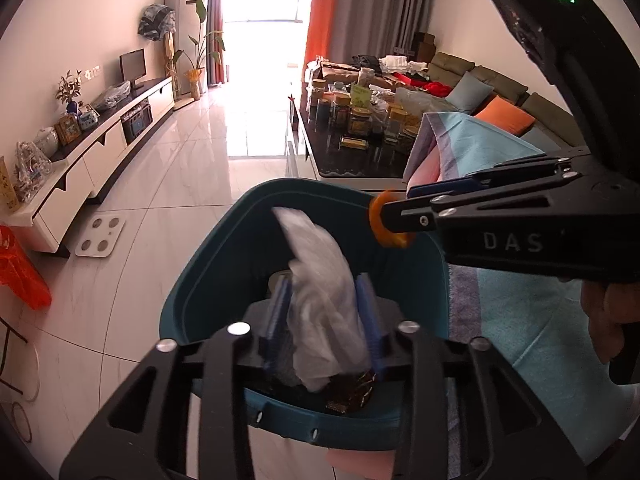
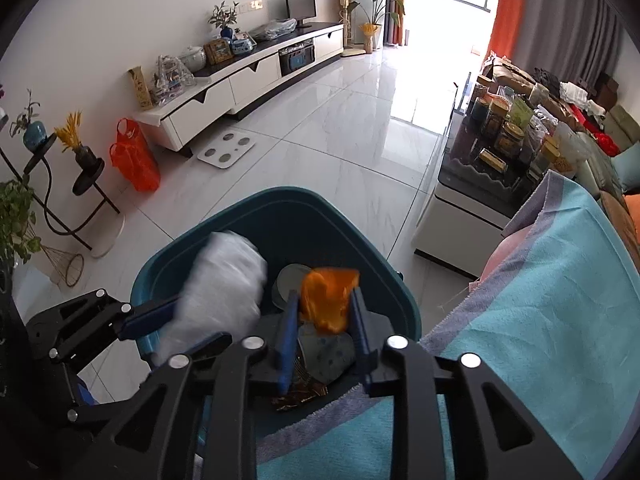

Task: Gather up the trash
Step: 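Carry the tissue and orange peel to the teal bin and release both, then move both tools back over the table toward the remaining wrappers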

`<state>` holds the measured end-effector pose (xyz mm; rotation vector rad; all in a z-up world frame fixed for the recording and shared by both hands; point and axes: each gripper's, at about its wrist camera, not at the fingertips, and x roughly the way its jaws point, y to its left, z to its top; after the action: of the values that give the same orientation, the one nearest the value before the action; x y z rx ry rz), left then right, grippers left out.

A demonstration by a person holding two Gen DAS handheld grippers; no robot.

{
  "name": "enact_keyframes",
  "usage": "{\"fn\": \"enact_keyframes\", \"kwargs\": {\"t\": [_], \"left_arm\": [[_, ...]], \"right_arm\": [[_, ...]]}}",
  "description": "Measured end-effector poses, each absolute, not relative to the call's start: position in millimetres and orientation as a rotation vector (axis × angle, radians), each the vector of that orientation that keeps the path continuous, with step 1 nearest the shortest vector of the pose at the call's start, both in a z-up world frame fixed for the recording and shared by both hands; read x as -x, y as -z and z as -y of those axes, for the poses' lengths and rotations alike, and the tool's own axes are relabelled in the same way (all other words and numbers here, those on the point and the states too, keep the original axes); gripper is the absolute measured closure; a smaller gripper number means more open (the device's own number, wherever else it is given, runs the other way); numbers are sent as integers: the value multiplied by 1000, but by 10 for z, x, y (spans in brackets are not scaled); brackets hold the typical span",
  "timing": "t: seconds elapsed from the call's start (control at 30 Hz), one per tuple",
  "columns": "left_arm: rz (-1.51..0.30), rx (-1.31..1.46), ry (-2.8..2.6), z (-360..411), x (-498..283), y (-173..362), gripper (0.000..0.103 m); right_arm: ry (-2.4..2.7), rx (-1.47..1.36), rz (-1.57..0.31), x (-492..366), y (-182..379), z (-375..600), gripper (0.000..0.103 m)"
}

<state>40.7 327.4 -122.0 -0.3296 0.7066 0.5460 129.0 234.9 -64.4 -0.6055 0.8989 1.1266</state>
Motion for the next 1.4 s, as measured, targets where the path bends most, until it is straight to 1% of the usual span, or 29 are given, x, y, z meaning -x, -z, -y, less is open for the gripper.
{"fn": "enact_keyframes", "kwargs": {"t": [0.03,0.07,0.1,0.13,0.17,0.23,0.3,0.37,0.4,0.43,0.47,0.5,0.53,0.6,0.73,0.87,1.03,1.2,1.4], "left_arm": [[-707,330,-555,-3283,-421,1218,52],[-701,333,-555,-3280,-414,1209,45],[-691,335,-554,-3269,-399,1191,40],[-682,329,-564,-3257,-397,1171,29],[-676,320,-576,-3244,-376,1156,23],[-657,312,-586,-3231,-361,1102,23],[-640,314,-593,-3225,-276,1059,18],[-609,313,-608,-3209,-213,961,13],[-585,304,-612,-3187,-181,893,11],[-571,295,-619,-3169,-141,833,8],[-557,289,-625,-3152,-121,776,6],[-528,287,-625,-3123,-88,692,6],[-513,287,-625,-3101,-30,637,6],[-488,287,-624,-3046,16,516,6],[-431,263,-606,-2872,67,242,6],[-380,244,-572,-2643,69,-21,6],[-354,226,-522,-2358,23,-218,6],[-352,208,-460,-2021,-81,-330,6],[-363,178,-372,-1666,-223,-340,6]], "right_arm": [[-1127,590,-900,-1305,627,-2336,69],[-1128,577,-901,-1317,608,-2322,68],[-1130,569,-899,-1326,598,-2310,67],[-1133,556,-894,-1330,566,-2289,63],[-1134,550,-892,-1333,550,-2279,62],[-1134,526,-877,-1351,484,-2226,61],[-1143,498,-860,-1355,402,-2156,59],[-1143,452,-818,-1356,247,-2013,53],[-1145,436,-808,-1380,203,-1965,46],[-1149,412,-786,-1382,120,-1877,40],[-1142,393,-761,-1381,42,-1783,39],[-1136,382,-745,-1397,-11,-1724,38],[-1133,365,-719,-1388,-85,-1620,32],[-1114,337,-686,-1402,-182,-1461,27],[-1084,292,-619,-1386,-345,-1097,18],[-1042,248,-572,-1367,-455,-736,14],[-994,201,-520,-1318,-565,-346,7],[-942,179,-492,-1340,-593,-5,7],[-854,160,-470,-1384,-528,501,7]]}}
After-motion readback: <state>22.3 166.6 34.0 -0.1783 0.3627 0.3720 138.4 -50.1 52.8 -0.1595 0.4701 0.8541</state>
